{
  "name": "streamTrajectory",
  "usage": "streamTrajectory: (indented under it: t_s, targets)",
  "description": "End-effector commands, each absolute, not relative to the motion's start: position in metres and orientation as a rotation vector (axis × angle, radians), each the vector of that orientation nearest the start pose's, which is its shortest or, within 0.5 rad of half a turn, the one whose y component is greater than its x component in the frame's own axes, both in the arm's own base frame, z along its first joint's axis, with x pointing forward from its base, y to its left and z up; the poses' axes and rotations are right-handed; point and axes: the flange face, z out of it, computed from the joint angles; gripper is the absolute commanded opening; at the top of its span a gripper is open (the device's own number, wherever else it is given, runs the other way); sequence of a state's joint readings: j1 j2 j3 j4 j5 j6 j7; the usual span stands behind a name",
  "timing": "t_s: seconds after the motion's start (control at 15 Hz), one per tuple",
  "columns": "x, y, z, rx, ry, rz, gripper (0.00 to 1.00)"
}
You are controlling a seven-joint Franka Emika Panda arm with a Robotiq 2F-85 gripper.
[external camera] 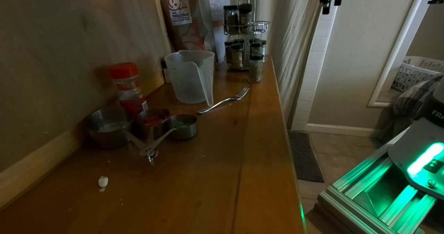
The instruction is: Put the bottle into the jar
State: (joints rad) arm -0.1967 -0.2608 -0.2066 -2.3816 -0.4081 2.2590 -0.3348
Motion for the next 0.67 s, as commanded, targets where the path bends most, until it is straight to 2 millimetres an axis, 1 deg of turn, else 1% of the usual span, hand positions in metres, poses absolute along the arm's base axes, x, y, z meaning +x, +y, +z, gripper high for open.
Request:
streamTrajectory:
  t_s: [0.0,0.13,0.27,0.47,0.6]
  targets:
    - [0.437,-0.131,0.46,-3.304,-0.381,-0.125,1.0]
    - [0.432,-0.094,0.48,-3.224,-0.502,-0.106,1.0]
    - [0.421,-0.061,0.504,-3.128,-0.663,-0.095,1.0]
    - [0.393,-0.008,0.548,-3.008,-0.889,-0.094,1.0]
    - [0.374,0.027,0.571,-2.919,-1.026,-0.075,1.0]
